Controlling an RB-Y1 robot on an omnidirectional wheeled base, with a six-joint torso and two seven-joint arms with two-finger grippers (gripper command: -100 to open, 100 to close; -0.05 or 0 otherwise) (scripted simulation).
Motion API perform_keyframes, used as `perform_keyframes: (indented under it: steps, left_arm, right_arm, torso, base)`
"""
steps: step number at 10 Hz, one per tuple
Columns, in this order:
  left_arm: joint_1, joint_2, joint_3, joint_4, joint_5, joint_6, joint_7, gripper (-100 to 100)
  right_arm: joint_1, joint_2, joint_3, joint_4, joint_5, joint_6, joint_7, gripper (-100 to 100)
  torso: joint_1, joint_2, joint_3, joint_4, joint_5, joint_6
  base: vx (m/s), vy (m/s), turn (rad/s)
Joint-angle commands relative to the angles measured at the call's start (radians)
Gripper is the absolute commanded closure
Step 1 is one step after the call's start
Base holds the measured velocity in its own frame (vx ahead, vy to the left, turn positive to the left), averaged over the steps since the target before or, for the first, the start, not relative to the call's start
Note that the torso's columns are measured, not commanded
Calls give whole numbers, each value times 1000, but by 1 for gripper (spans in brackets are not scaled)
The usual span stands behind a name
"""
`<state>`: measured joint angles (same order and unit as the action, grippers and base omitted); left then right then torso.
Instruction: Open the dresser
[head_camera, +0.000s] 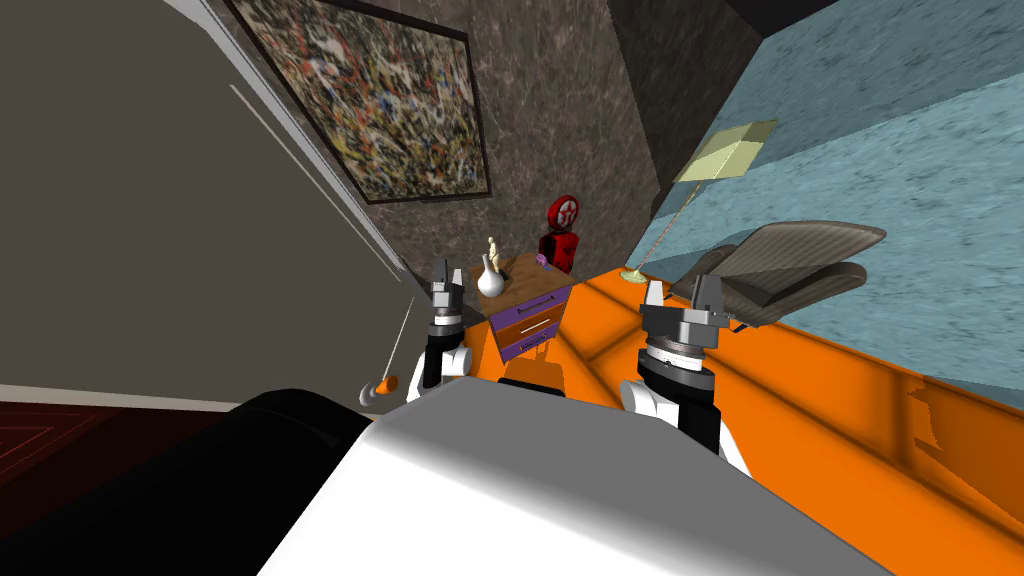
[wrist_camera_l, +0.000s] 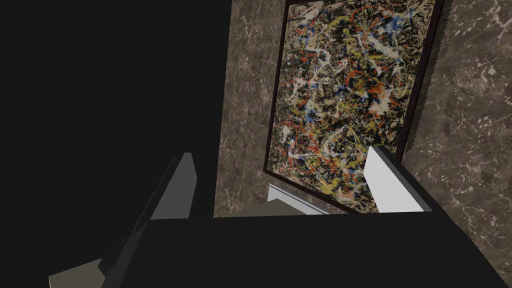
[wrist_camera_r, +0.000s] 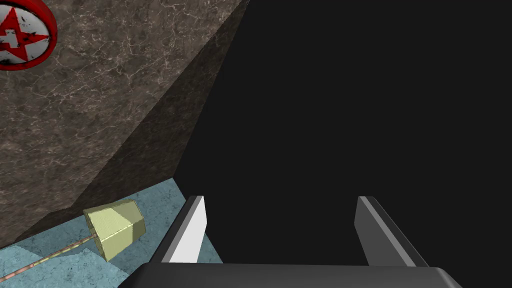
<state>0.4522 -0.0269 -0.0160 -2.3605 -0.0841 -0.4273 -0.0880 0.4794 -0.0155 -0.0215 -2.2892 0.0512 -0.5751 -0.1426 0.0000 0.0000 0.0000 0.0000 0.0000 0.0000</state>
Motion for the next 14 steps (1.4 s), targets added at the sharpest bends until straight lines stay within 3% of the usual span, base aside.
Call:
perform_keyframes:
  steps: [1, 9, 10, 11, 14]
  left_arm:
    - [0, 0, 0, 0, 0, 0, 0, 0]
    - [0, 0, 0, 0, 0, 0, 0, 0]
    - [-2, 46, 3, 14, 3, -4, 1, -100]
    - [-3, 76, 6, 29, 5, -7, 2, -100]
    - [-9, 151, 20, 89, 16, -23, 5, -100]
  right_arm:
    - [0, 0, 0, 0, 0, 0, 0, 0]
    - [0, 0, 0, 0, 0, 0, 0, 0]
    - [0, 0, 0, 0, 0, 0, 0, 0]
    - [0, 0, 0, 0, 0, 0, 0, 0]
    - [0, 0, 0, 0, 0, 0, 0, 0]
  torso:
    - [0, 40, -82, 41, 0, 0]
    - [0, 618, -1234, 617, 0, 0]
    - [0, 691, -1382, 691, 0, 0]
    - [-1, 724, -1451, 724, 0, 0]
    - [-1, 736, -1477, 737, 0, 0]
  base:
    - [0, 0, 0]
    - [0, 0, 0]
    - [18, -19, 22]
    - [29, -48, 39]
    - [55, -77, 51]
